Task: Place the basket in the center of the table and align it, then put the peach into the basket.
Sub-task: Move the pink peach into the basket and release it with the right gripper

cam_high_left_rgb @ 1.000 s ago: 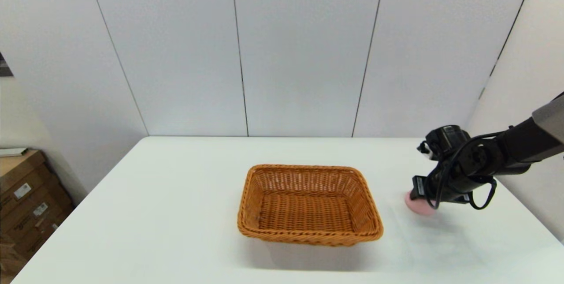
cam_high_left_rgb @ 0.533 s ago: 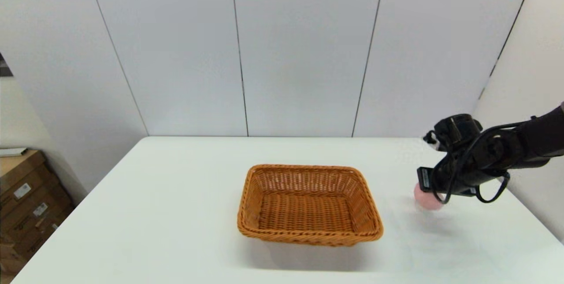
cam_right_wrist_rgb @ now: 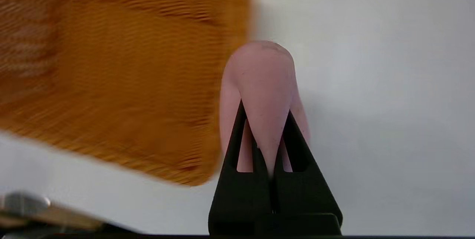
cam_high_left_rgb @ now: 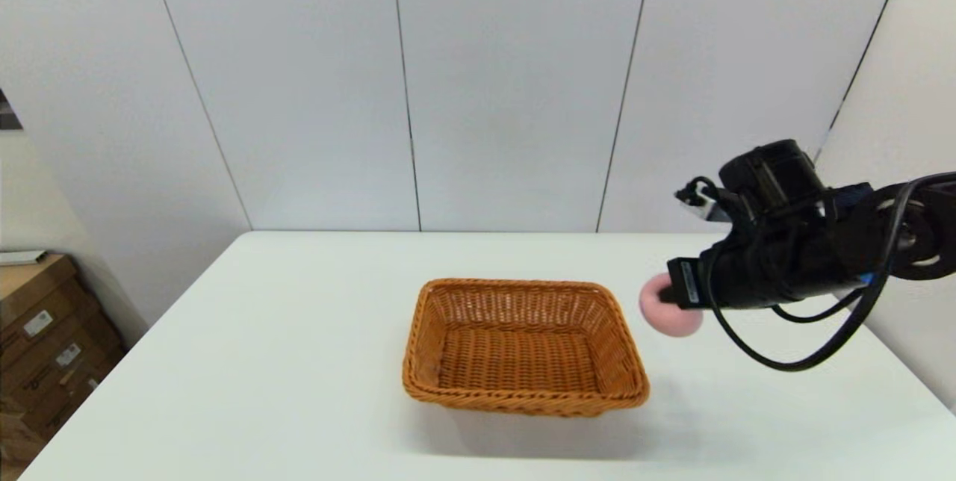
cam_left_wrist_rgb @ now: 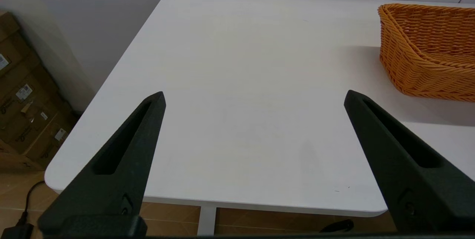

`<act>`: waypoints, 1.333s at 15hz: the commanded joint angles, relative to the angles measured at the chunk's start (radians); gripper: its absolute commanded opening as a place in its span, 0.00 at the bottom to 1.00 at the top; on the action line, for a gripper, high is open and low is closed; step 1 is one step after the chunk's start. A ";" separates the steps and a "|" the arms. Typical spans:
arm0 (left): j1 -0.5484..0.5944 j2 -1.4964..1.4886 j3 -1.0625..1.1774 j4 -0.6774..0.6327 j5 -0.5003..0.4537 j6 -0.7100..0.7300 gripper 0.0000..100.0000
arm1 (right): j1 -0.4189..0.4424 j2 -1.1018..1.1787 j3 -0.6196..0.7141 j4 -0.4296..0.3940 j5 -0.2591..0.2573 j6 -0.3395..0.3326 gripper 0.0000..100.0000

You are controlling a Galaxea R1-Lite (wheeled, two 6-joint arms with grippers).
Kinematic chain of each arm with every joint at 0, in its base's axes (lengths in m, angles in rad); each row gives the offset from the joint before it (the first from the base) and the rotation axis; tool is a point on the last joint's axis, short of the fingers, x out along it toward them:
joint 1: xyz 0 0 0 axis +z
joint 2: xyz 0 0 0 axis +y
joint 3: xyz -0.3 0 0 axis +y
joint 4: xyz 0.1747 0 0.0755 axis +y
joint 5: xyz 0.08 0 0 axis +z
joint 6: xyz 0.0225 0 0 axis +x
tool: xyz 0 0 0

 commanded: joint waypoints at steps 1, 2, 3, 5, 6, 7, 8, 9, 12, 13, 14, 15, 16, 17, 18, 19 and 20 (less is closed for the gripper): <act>0.000 0.000 0.001 0.001 0.001 -0.001 1.00 | 0.148 0.093 -0.123 0.015 -0.003 0.009 0.00; 0.000 0.000 0.001 0.001 0.001 -0.002 1.00 | 0.165 0.138 -0.173 0.046 -0.003 0.007 0.00; 0.000 0.000 0.001 0.001 0.001 -0.002 1.00 | 0.174 0.172 -0.209 0.069 -0.003 0.007 0.00; 0.000 0.000 -0.001 0.001 0.001 -0.002 1.00 | 0.191 0.300 -0.307 0.097 -0.005 0.007 0.00; 0.000 0.000 -0.001 0.001 0.001 -0.002 1.00 | 0.201 0.339 -0.342 0.118 -0.006 0.007 0.00; 0.000 0.000 0.001 0.001 0.001 -0.002 1.00 | 0.210 0.369 -0.371 0.153 -0.006 0.009 0.00; 0.000 0.000 0.001 0.001 0.001 -0.002 1.00 | 0.220 0.392 -0.387 0.166 -0.006 0.011 0.00; 0.000 0.000 0.001 0.001 0.001 -0.002 1.00 | 0.228 0.409 -0.388 0.166 -0.006 0.009 0.00; 0.000 0.000 0.001 0.001 0.001 -0.002 1.00 | 0.237 0.443 -0.387 0.166 -0.009 0.001 1.00; 0.000 0.000 0.001 0.001 0.001 -0.002 1.00 | 0.234 0.451 -0.388 0.164 -0.008 0.007 1.00; 0.000 0.000 0.001 0.001 0.001 -0.002 1.00 | 0.231 0.446 -0.390 0.164 -0.006 0.014 1.00; 0.000 0.000 0.001 0.001 0.001 -0.002 1.00 | 0.231 0.434 -0.390 0.164 -0.008 0.015 1.00; 0.000 0.000 -0.001 0.001 0.001 -0.002 1.00 | 0.228 0.409 -0.390 0.163 -0.006 0.017 1.00; 0.000 0.000 0.001 0.001 0.001 -0.002 1.00 | 0.217 0.373 -0.394 0.164 -0.005 0.020 1.00; 0.000 0.000 0.001 0.001 0.001 -0.002 1.00 | 0.204 0.337 -0.396 0.164 -0.005 0.030 1.00; 0.000 0.000 0.001 0.001 0.001 -0.002 1.00 | 0.182 0.296 -0.396 0.166 -0.001 0.034 1.00; 0.000 0.000 0.001 0.001 0.001 -0.002 1.00 | 0.144 0.261 -0.396 0.167 0.000 0.034 1.00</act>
